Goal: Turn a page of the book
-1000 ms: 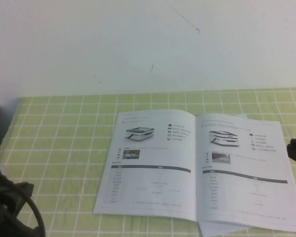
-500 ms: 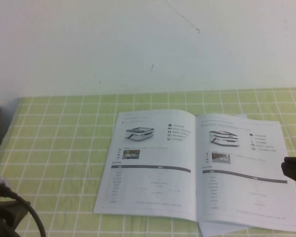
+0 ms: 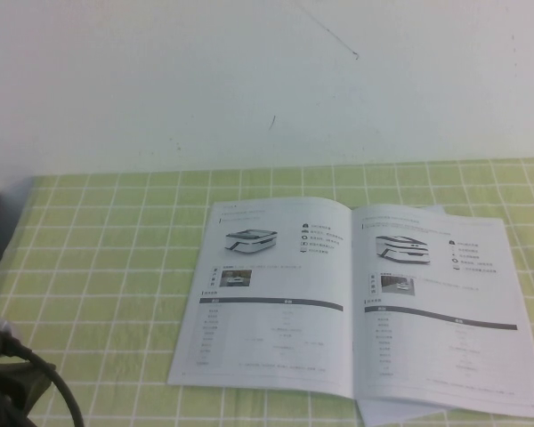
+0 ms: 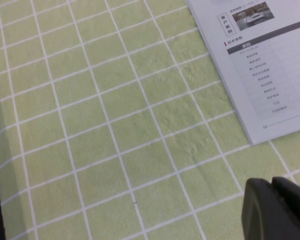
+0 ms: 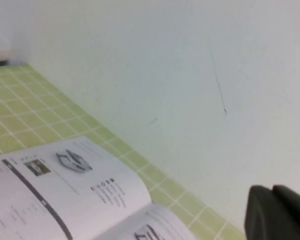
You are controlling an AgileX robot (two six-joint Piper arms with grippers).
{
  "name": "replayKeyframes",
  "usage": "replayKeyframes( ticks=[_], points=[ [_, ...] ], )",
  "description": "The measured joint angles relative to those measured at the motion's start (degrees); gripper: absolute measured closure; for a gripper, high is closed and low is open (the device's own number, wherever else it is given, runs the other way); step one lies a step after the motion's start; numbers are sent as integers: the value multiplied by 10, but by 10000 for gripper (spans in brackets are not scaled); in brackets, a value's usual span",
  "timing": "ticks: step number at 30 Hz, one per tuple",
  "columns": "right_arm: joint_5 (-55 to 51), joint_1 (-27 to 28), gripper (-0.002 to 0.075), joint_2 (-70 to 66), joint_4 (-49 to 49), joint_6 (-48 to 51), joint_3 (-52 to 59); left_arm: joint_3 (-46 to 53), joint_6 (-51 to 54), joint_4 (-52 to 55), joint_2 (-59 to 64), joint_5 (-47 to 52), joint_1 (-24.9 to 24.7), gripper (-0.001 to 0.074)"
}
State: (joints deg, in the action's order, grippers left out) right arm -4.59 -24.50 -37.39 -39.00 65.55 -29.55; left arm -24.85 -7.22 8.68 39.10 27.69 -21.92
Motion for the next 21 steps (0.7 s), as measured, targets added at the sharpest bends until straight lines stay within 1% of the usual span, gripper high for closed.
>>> replayKeyframes(
  ticks=[1,4,6,8,11,17,19,21],
  points=[
    [17,5,729,5,13,-22,21,0,0,0,0,0,0,739],
    [33,30,729,34,94,-142,84,0,0,0,0,0,0,739],
    [34,56,729,62,161,-229,127,0,0,0,0,1,0,739],
    [35,81,729,93,210,-297,161,0,0,0,0,1,0,739],
    [30,126,729,145,246,-342,207,0,0,0,0,1,0,739],
    [-3,240,729,250,303,-393,277,0,0,0,0,1,0,739],
    [-10,273,729,279,343,-437,301,0,0,0,0,1,0,739],
    [-29,300,729,305,390,-502,309,0,0,0,0,1,0,739]
  ],
)
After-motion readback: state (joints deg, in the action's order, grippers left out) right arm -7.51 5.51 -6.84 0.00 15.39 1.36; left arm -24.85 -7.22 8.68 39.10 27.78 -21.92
